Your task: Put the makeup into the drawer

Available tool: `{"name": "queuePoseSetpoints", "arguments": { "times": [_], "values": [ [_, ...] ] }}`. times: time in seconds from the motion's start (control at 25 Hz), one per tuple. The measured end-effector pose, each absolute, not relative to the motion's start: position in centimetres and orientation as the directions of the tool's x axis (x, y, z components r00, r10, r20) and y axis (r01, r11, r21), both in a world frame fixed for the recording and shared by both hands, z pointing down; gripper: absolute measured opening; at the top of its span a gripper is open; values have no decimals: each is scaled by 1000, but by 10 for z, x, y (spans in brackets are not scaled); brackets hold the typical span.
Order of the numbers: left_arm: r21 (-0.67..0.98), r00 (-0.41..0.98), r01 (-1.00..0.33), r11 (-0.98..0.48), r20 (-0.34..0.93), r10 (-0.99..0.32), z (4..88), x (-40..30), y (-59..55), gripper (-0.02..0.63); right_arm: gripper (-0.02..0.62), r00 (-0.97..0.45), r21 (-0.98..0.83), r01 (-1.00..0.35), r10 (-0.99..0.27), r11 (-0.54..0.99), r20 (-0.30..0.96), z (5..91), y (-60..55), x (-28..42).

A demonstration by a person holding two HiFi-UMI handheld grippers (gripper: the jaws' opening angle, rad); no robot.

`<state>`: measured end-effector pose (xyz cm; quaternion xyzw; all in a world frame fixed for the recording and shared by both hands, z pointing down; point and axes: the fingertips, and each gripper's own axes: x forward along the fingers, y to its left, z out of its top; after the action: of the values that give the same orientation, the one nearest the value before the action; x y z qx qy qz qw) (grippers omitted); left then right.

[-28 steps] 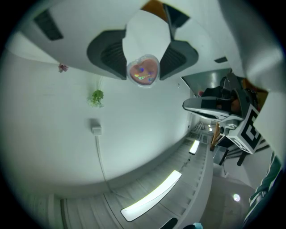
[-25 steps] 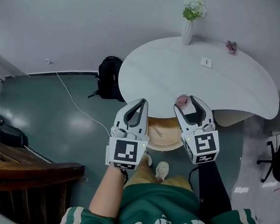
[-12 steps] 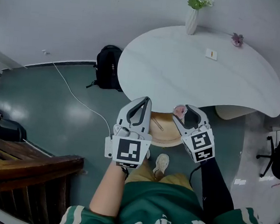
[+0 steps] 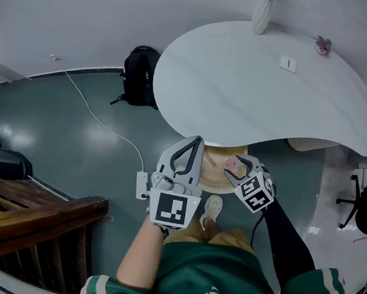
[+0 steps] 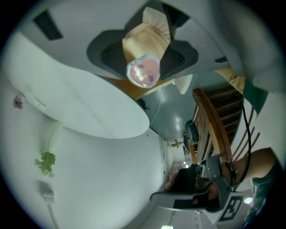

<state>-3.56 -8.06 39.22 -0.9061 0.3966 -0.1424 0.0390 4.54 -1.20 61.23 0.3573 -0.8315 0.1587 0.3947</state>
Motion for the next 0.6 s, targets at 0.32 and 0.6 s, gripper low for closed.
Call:
{"name": "queuePoseSetpoints", "arguments": {
  "times": [0.32,0.6],
  "values": [
    [-138,651,-704,-697,270,-710,424,-48,-96,0,241,-341,112,-563,-354,819,871,690,-22,38],
    [-125,626,-719,-684,312,-715,444,-71,-117,0,235,-228,24,-515,-164,857,960,745,-22,37]
  ]
}}
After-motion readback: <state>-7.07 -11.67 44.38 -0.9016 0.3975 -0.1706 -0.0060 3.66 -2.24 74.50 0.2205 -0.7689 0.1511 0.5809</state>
